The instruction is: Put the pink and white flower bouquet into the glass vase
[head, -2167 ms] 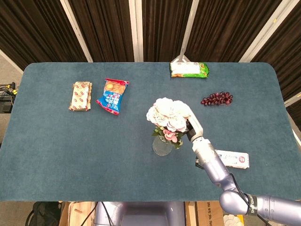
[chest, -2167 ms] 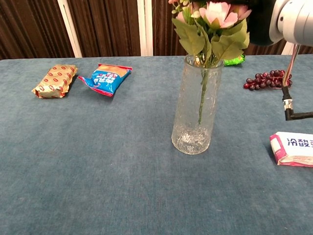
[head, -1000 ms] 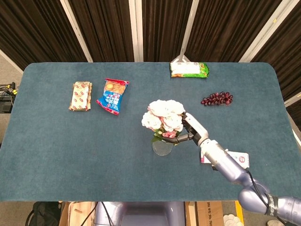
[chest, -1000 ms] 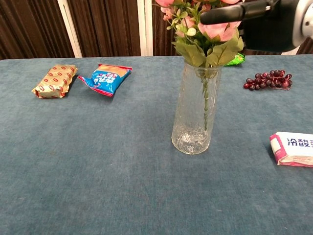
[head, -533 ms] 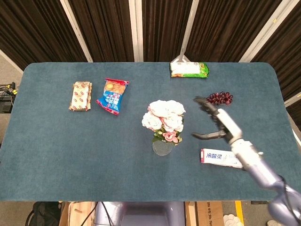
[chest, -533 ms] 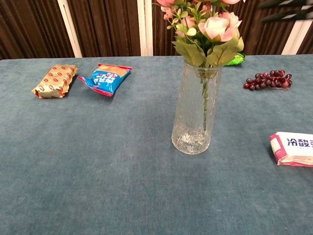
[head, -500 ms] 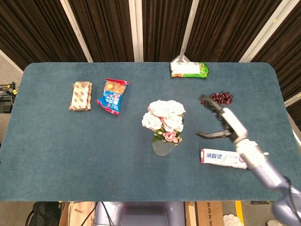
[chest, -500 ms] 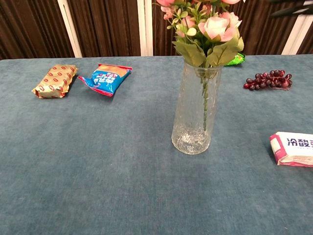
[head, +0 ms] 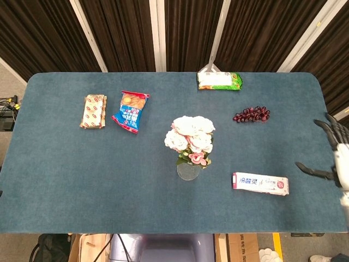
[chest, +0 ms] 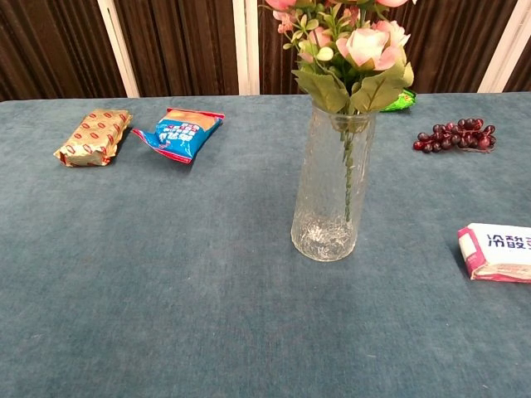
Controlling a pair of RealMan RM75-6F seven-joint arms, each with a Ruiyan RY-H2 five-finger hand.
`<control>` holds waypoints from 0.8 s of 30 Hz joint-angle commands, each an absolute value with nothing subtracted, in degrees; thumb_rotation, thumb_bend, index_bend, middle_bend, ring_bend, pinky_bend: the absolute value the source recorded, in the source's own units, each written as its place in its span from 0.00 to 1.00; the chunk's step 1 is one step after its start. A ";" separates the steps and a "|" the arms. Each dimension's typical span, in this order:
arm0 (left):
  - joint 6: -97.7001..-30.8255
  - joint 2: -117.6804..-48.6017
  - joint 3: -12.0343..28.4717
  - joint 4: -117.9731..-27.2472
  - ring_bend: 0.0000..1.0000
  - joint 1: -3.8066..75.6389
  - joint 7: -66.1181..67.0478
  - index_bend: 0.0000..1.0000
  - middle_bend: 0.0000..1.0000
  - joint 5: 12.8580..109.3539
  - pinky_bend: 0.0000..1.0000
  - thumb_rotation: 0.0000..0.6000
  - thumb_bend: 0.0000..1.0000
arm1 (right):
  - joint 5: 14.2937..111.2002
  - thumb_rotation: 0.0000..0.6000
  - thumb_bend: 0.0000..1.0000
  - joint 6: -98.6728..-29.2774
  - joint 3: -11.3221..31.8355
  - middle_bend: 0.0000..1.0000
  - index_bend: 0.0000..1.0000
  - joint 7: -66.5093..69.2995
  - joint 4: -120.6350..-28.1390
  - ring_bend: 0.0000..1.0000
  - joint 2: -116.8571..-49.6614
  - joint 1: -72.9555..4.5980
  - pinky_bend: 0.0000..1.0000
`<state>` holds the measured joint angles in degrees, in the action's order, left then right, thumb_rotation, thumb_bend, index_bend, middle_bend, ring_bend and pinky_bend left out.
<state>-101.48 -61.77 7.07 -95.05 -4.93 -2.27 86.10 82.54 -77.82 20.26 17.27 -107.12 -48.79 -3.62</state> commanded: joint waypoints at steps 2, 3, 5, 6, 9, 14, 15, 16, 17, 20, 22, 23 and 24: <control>-101.63 -61.18 7.21 -95.05 0.00 -5.32 -3.55 0.14 0.00 85.46 0.06 1.00 0.18 | 90.76 1.00 0.13 -88.98 13.22 0.03 0.15 6.12 -105.88 0.00 -52.97 3.11 0.00; -101.71 -61.04 7.29 -95.02 0.00 -5.44 -3.79 0.14 0.00 85.26 0.06 1.00 0.18 | 91.86 1.00 0.13 -89.95 12.47 0.03 0.15 4.30 -105.51 0.00 -53.66 3.50 0.00; -101.93 -60.79 7.40 -94.97 0.00 -5.64 -4.36 0.13 0.00 85.04 0.06 1.00 0.18 | 93.85 1.00 0.13 -91.00 10.83 0.03 0.15 0.01 -104.84 0.00 -54.46 4.19 0.00; -102.01 -60.66 7.41 -94.94 0.00 -5.73 -4.65 0.13 0.00 85.03 0.06 1.00 0.18 | 94.33 1.00 0.13 -91.14 10.24 0.03 0.15 -1.71 -104.70 0.00 -54.73 4.36 0.00; -102.14 -60.33 7.43 -94.81 0.00 -5.94 -5.22 0.13 0.00 84.92 0.05 1.00 0.18 | 95.27 1.00 0.13 -90.90 8.58 0.03 0.15 -4.07 -104.83 0.00 -55.29 4.56 0.00; -101.14 -59.77 7.13 -94.60 0.00 -5.86 -5.11 0.12 0.00 84.65 0.03 1.00 0.18 | 94.56 1.00 0.13 -87.58 6.17 0.03 0.15 -3.59 -104.67 0.00 -54.22 4.01 0.00; -100.63 -59.53 6.92 -94.62 0.00 -5.79 -4.90 0.12 0.00 84.60 0.03 1.00 0.18 | 94.26 1.00 0.13 -87.09 5.95 0.03 0.15 -3.86 -104.63 0.00 -53.99 3.84 0.00; -99.97 -59.25 6.67 -94.74 0.00 -5.72 -4.64 0.12 0.00 84.42 0.03 1.00 0.18 | 93.97 1.00 0.13 -86.88 5.78 0.03 0.15 -4.07 -104.56 0.00 -53.95 3.75 0.00; -99.52 -59.02 6.56 -94.93 0.00 -5.64 -4.40 0.12 0.00 84.27 0.03 1.00 0.18 | 93.62 1.00 0.13 -86.89 5.70 0.03 0.15 -4.17 -104.32 0.00 -54.12 3.73 0.00; -99.11 -58.95 6.56 -95.18 0.00 -5.38 -3.68 0.12 0.00 84.25 0.03 1.00 0.18 | 92.50 1.00 0.13 -87.05 5.47 0.03 0.15 -3.86 -103.43 0.00 -54.65 3.69 0.00; -98.84 -59.02 6.56 -95.15 0.00 -5.20 -3.25 0.12 0.00 84.23 0.03 1.00 0.18 | 92.03 1.00 0.13 -86.78 5.40 0.03 0.15 -3.47 -103.22 0.00 -54.47 3.40 0.00; -98.72 -59.11 6.63 -95.07 0.00 -5.10 -3.18 0.12 0.00 84.13 0.03 1.00 0.18 | 91.88 1.00 0.13 -86.94 5.41 0.03 0.15 -3.22 -103.15 0.00 -54.44 3.36 0.00; -98.59 -59.21 6.70 -95.00 0.00 -5.01 -3.15 0.12 0.00 83.99 0.03 1.00 0.18 | 91.81 1.00 0.13 -87.21 5.44 0.03 0.15 -3.04 -103.06 0.00 -54.47 3.33 0.00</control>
<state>-98.64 -59.16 6.66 -95.04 -5.06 -3.18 84.04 91.94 -86.99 5.45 -3.22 -103.19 -54.48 3.41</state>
